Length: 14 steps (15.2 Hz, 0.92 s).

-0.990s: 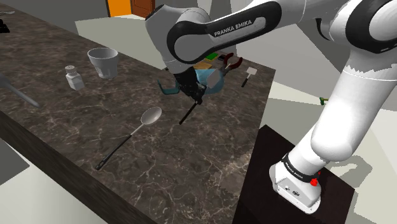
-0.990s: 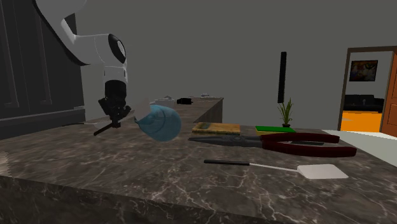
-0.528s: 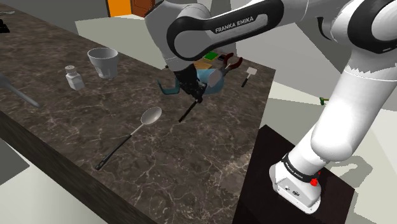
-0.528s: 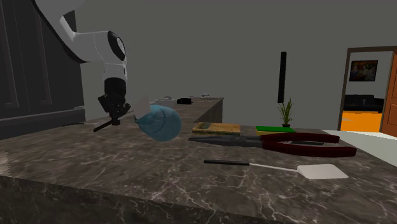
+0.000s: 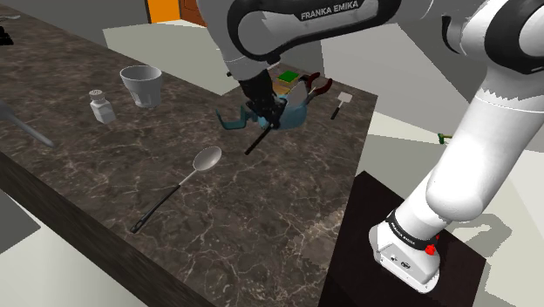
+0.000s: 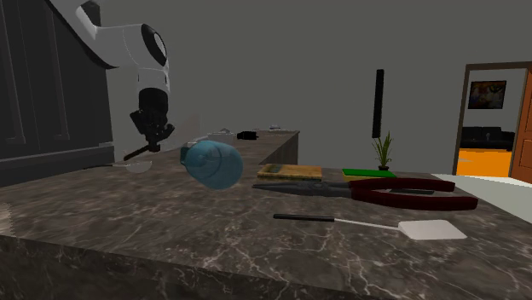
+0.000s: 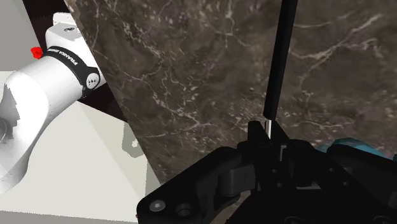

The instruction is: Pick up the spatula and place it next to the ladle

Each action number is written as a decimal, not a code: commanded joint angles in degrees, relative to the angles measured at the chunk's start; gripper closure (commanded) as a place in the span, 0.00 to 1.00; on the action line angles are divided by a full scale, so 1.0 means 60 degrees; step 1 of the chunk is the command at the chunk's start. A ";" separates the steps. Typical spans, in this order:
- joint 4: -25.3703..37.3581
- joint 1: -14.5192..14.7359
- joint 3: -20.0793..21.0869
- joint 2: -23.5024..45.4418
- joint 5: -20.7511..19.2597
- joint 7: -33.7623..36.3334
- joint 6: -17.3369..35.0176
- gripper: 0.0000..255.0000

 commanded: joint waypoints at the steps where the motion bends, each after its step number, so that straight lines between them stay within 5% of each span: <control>1: 0.0189 0.0002 0.0007 -0.0055 0.0022 -0.0062 -0.0231 1.00; 14: 0.1763 0.0111 0.0059 -0.0131 0.0011 -0.0365 -0.1838 1.00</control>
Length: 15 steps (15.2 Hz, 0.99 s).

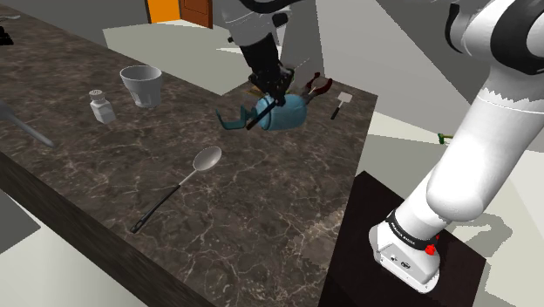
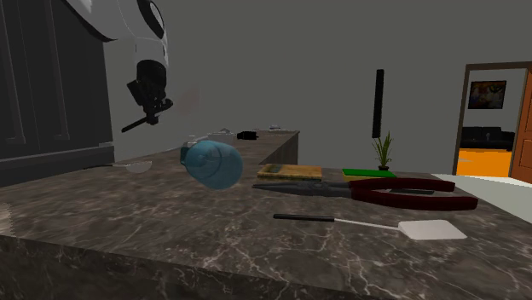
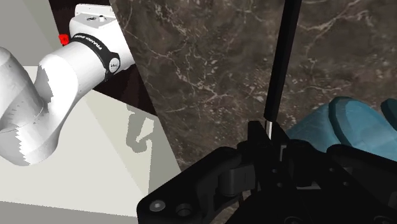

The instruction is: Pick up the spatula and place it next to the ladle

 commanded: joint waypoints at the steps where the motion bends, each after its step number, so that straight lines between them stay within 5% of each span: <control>1: 0.0286 0.0034 0.0010 0.0036 -0.0026 -0.0030 -0.0259 1.00; 15: 0.2745 0.0429 0.0086 0.0559 -0.0411 -0.0226 -0.2273 1.00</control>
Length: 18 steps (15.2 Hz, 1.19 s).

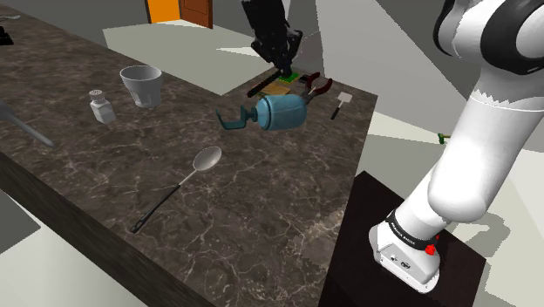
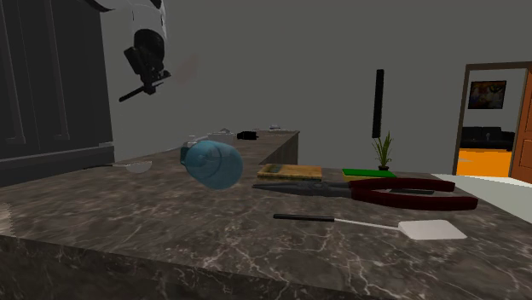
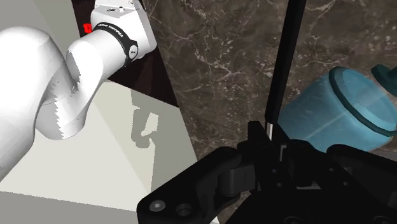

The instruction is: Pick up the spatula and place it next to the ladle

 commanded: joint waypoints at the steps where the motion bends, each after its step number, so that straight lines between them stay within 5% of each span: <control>1: 0.0422 0.0080 0.0006 0.0122 -0.0096 -0.0040 -0.0320 1.00; 5: 0.1294 0.0295 0.0027 0.0413 -0.0311 -0.0081 -0.0943 1.00; 18: -0.0638 0.1031 0.0778 -0.1066 0.1626 0.2241 -0.0537 1.00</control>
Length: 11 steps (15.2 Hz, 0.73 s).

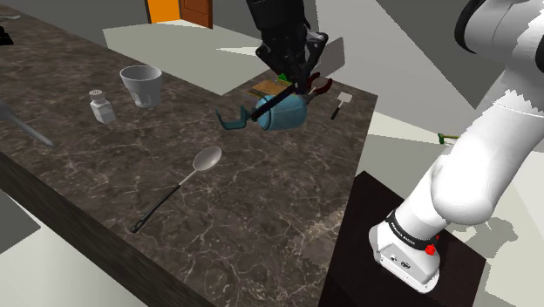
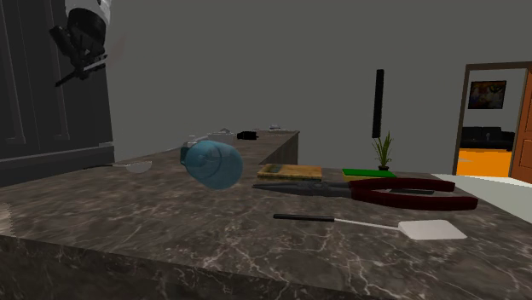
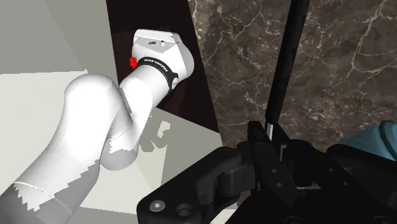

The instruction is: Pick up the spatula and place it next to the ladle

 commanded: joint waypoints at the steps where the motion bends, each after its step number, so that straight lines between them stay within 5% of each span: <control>1: -0.0316 -0.0017 0.0002 -0.0084 0.0082 0.0050 0.0246 1.00; 11: -0.2126 -0.0231 -0.0097 -0.0563 0.0328 -0.0076 0.1694 1.00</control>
